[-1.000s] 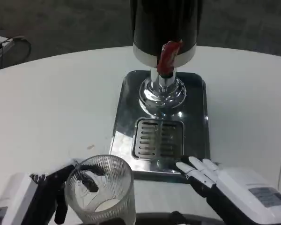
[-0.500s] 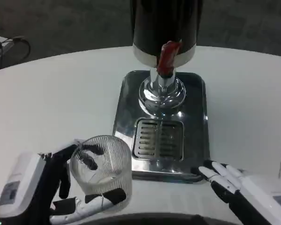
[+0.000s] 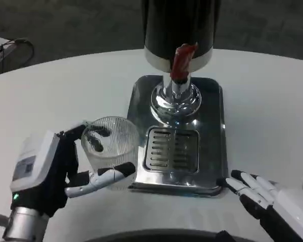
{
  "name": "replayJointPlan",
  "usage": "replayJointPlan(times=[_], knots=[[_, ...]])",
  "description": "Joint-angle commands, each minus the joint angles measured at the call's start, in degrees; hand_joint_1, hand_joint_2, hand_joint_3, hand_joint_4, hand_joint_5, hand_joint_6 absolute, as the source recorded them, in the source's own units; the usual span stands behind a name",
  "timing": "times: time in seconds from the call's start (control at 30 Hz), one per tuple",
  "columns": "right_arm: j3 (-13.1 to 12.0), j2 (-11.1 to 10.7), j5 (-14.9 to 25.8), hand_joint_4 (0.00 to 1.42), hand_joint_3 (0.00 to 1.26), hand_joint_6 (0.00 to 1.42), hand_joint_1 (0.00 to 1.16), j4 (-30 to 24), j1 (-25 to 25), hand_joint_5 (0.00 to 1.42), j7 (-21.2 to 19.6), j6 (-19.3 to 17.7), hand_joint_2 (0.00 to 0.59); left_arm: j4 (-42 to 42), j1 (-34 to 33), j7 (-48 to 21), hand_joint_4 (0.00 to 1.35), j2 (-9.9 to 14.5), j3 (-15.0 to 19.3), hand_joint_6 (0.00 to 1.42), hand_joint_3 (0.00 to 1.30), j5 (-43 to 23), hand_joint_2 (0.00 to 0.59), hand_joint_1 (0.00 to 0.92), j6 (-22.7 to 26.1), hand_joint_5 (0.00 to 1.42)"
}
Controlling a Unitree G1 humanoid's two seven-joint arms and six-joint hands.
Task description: Grasp the cup under the faucet to collect the drink, then remove the cup.
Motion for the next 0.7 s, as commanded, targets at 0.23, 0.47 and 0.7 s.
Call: replayJointPlan(times=[0.23, 0.47, 0.7], knots=[[-2.61, 0.71, 2.27, 0.0, 0.1, 0.0, 0.26, -1.16, 3.03, 0.0, -1.48, -2.63, 0.452, 11.03, -13.22, 3.38, 1.06, 2.37, -4.8, 1.42, 1.01, 1.07, 0.148, 0.402, 3.68, 1.27], [-4.53, 0.54, 4.34, 0.0, 0.1, 0.0, 0.26, -1.16, 3.73, 0.0, -0.88, -3.47, 0.452, 16.49, -18.02, 4.31, 1.06, 2.21, -8.7, 1.42, 1.01, 1.14, 0.148, 0.402, 5.48, 1.27], [-6.58, 1.2, 6.16, 0.0, 0.1, 0.0, 0.26, -1.16, 4.31, 0.0, -1.17, -4.92, 0.452, 21.3, -23.24, 4.75, 1.06, 1.71, -13.25, 1.42, 1.01, 2.52, 0.148, 0.402, 5.99, 1.27]])
